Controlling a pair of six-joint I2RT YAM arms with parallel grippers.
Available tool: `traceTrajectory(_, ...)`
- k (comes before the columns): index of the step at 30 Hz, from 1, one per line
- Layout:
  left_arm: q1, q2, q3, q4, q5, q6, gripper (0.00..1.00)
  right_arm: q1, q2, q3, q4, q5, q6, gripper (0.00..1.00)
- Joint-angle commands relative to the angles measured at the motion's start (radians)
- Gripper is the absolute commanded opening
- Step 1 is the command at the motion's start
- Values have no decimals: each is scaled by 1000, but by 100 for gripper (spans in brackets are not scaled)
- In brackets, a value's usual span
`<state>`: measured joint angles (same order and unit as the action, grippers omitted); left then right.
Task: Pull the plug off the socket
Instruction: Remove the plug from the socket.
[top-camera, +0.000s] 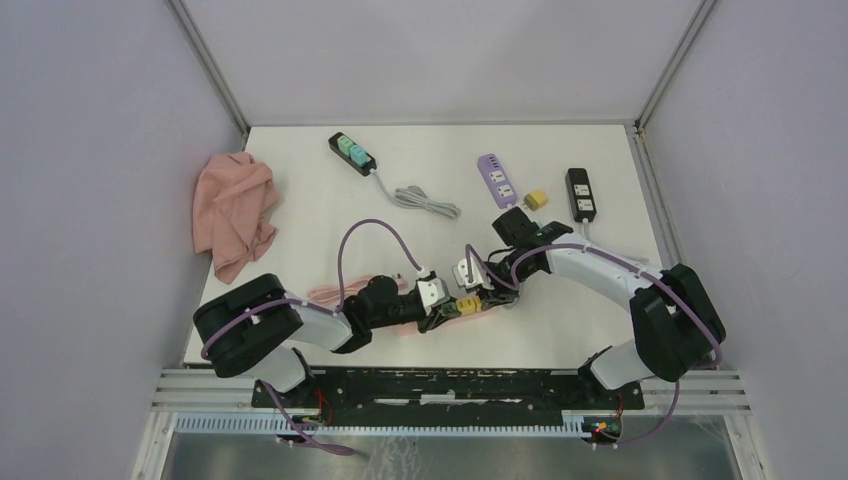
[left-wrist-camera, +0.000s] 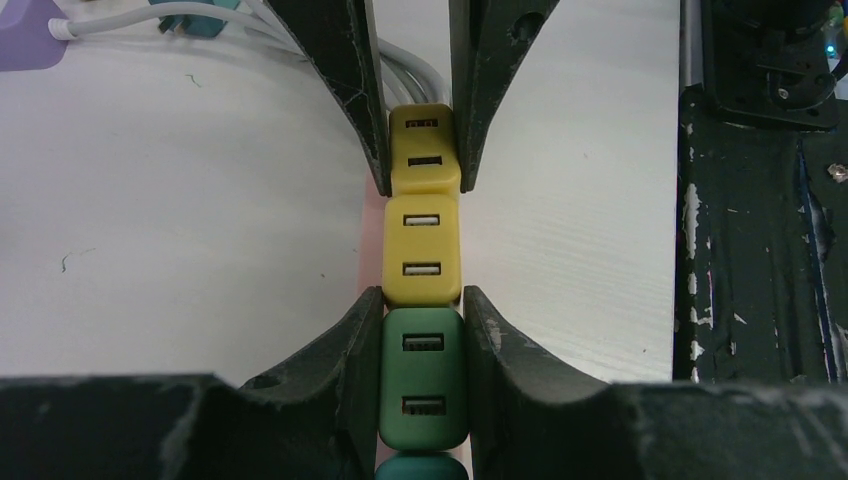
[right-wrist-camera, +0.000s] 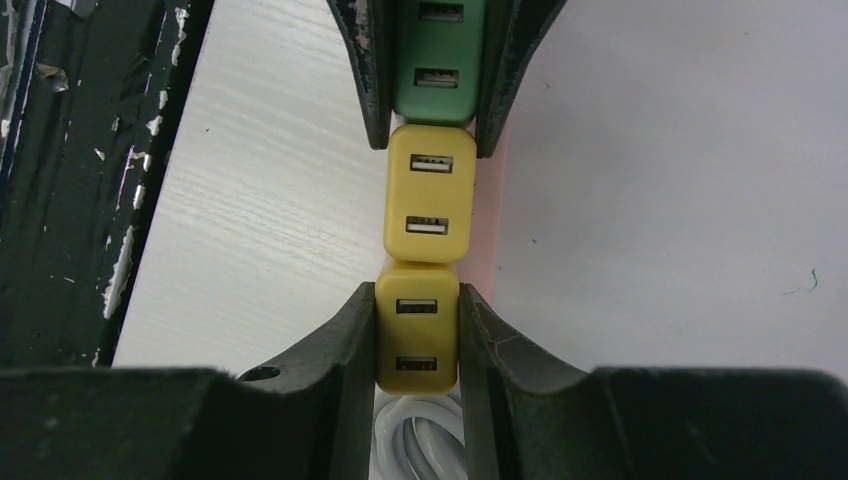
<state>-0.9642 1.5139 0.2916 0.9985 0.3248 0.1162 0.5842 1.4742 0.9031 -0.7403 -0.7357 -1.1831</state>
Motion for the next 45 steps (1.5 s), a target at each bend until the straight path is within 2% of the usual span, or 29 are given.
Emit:
traceTrajectory(1, 3, 34, -32, -102, -16, 40, 3, 59, -7, 54, 53, -123, 157, 0)
traceTrajectory(3, 3, 34, -35, -101, -16, 40, 3, 38, -12, 69, 117, -114, 259, 0)
traceTrajectory(5, 4, 34, -35, -101, -18, 40, 3, -24, -21, 67, 140, -112, 276, 0)
traceTrajectory(7, 4, 33, -35, -101, -19, 41, 3, -79, -28, 61, 87, -91, 203, 0)
traceTrajectory(10, 2, 32, -38, -96, -21, 44, 3, -124, -46, 44, -37, -87, 7, 0)
traceTrajectory(12, 4, 34, -40, -86, -21, 45, 3, -117, -53, 35, -117, -130, -115, 0)
traceTrajectory(14, 3, 37, -40, -84, -21, 44, 3, -67, -55, 39, -141, -141, -151, 0)
traceTrajectory(18, 4, 40, -39, -86, -20, 43, 3, 33, -37, 66, -50, -149, 24, 0)
traceTrajectory(20, 3, 37, -40, -89, -21, 43, 3, 30, -28, 93, 4, -160, 141, 0)
traceTrajectory(23, 3, 37, -40, -89, -23, 43, 3, -30, -35, 104, 34, -165, 200, 0)
traceTrajectory(28, 5, 35, -40, -89, -25, 46, 3, -127, -49, 86, -75, -145, 42, 0)
traceTrajectory(32, 5, 33, -40, -88, -23, 45, 3, -106, -40, 74, -161, -170, -102, 0)
traceTrajectory(36, 5, 34, -40, -90, -23, 45, 3, 10, -27, 81, -99, -156, -8, 0)
traceTrajectory(38, 5, 30, -41, -93, -24, 46, 3, 22, -17, 105, -64, -175, 66, 0)
traceTrajectory(42, 4, 20, -46, -93, -27, 44, 3, -47, -10, 130, -70, -199, 110, 0)
traceTrajectory(45, 4, 21, -47, -90, -26, 46, 3, -124, -13, 114, -114, -170, 37, 0)
